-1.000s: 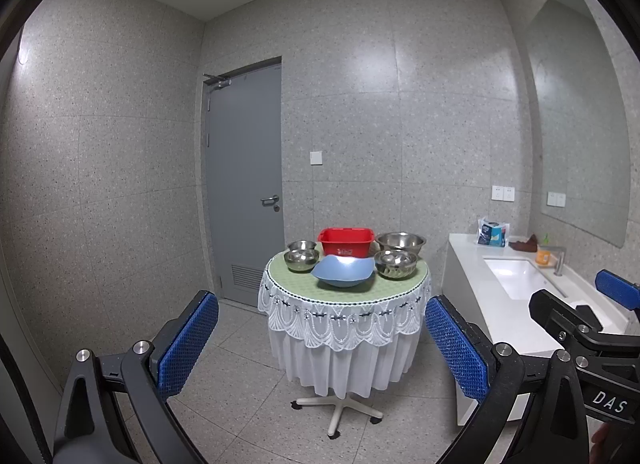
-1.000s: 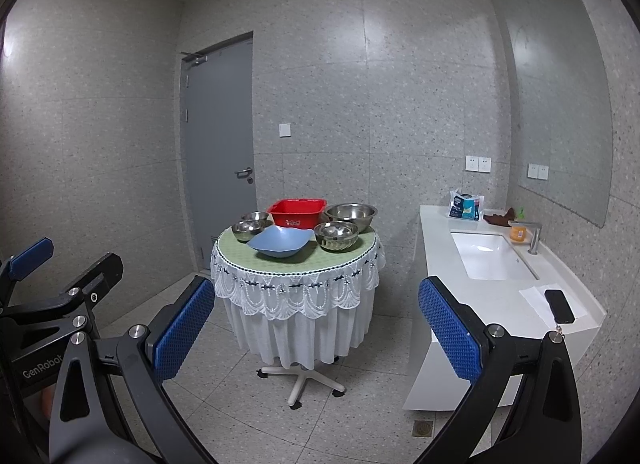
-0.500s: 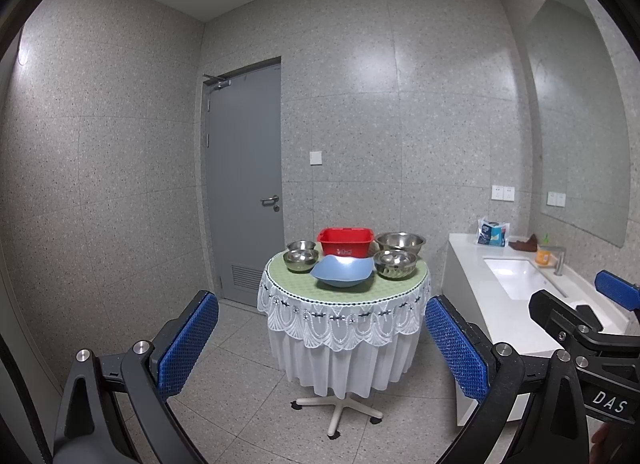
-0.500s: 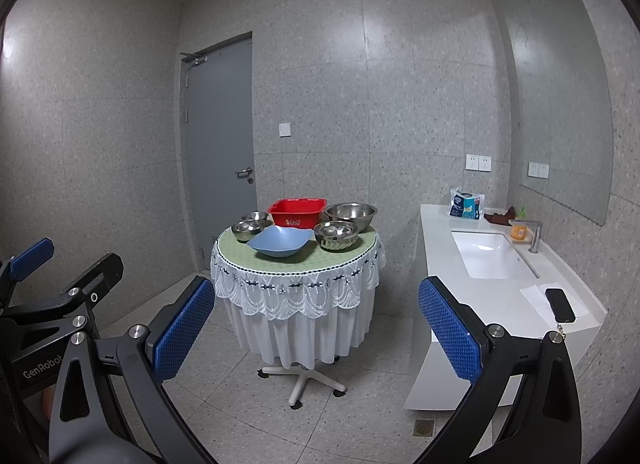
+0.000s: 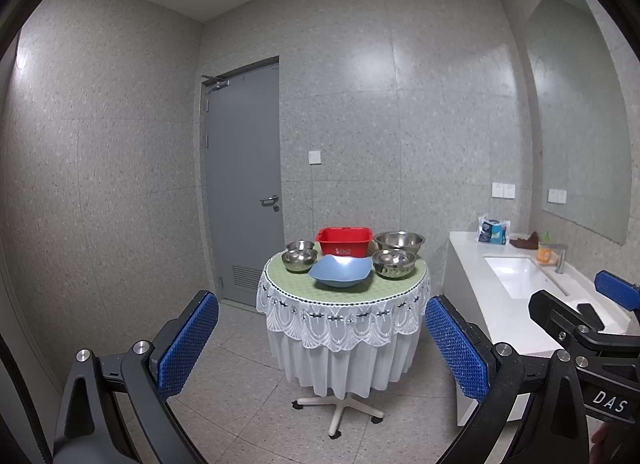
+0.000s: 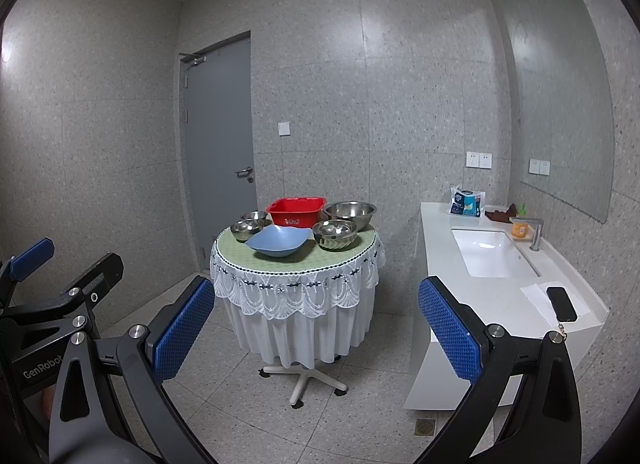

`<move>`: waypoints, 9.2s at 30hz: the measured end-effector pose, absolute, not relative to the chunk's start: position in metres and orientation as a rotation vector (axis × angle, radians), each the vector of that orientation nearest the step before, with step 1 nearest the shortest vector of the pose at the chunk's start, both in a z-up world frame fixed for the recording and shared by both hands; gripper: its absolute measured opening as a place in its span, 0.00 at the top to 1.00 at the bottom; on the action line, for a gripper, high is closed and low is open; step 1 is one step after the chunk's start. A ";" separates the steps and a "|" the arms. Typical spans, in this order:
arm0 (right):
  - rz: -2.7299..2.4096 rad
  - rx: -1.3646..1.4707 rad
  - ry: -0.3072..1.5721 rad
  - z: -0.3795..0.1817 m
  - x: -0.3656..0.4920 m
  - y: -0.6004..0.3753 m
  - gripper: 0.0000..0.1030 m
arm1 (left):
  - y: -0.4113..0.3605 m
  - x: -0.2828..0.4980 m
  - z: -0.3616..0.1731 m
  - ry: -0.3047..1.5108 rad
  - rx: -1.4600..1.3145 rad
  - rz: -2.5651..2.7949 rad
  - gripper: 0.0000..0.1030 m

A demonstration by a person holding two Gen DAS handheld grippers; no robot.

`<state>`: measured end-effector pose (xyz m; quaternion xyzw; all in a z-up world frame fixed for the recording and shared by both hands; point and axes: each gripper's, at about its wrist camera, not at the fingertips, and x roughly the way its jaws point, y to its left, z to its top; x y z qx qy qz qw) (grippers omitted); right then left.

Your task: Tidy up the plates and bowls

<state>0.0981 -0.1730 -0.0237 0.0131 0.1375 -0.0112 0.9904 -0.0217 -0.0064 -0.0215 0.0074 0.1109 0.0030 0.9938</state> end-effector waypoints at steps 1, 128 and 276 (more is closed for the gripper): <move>-0.022 0.028 0.278 -0.023 0.099 -0.175 0.00 | -0.007 -0.021 -0.021 0.224 0.016 0.006 0.01; 0.111 0.074 0.845 -0.077 0.933 -0.268 0.69 | -0.044 1.111 -0.081 0.878 -0.121 -0.150 0.71; 0.202 0.143 0.980 -0.137 0.954 -0.190 0.43 | 0.000 1.189 -0.150 0.994 -0.178 -0.179 0.43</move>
